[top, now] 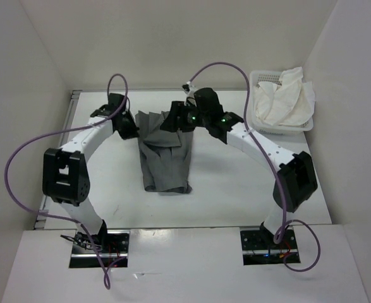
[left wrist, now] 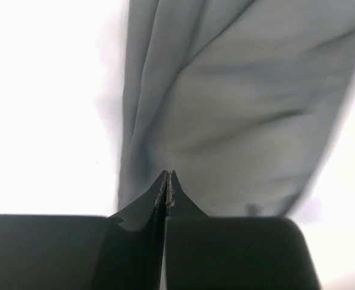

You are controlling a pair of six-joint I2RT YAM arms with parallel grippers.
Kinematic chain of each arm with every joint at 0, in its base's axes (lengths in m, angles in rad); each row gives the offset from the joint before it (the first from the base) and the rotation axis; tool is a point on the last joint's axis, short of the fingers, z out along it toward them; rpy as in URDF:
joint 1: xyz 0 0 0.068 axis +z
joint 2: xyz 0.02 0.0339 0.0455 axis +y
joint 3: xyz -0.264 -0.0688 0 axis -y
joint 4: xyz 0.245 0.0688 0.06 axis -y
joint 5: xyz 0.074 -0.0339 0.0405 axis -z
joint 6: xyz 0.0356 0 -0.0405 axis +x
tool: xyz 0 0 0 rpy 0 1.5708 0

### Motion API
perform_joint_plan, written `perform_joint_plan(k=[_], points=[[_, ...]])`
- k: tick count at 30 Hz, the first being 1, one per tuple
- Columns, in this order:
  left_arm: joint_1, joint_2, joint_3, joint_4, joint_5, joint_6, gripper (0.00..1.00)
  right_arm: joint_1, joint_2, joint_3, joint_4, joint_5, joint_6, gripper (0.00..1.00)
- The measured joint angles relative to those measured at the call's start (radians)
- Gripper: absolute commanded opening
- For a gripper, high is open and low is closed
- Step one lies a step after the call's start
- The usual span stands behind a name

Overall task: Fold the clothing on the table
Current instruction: Fold the skirt

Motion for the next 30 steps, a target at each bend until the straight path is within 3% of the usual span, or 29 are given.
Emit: perform_joint_plan(k=[2,4,5,9,21,30], points=[[0.012,-0.054,0.053,-0.012,-0.016,0.005,0.00,-0.009,-0.047,-0.072,0.004,0.013,-0.002,0.59],[0.031,-0.109,0.108,-0.034,-0.033,0.022,0.00,-0.017,-0.068,-0.141,0.002,0.026,0.000,0.41],[0.039,-0.134,0.132,-0.040,-0.041,0.027,0.00,-0.018,-0.069,-0.178,0.003,0.032,0.002,0.24],[0.060,-0.210,0.161,-0.044,-0.011,0.049,0.00,-0.018,-0.056,-0.296,-0.004,0.040,0.029,0.00],[-0.099,-0.277,-0.150,0.063,0.177,0.074,0.04,0.000,0.234,-0.334,0.095,0.034,0.095,0.00],[-0.273,-0.192,-0.159,0.156,0.188,0.068,0.01,0.005,0.272,-0.309,0.121,0.018,0.116,0.00]])
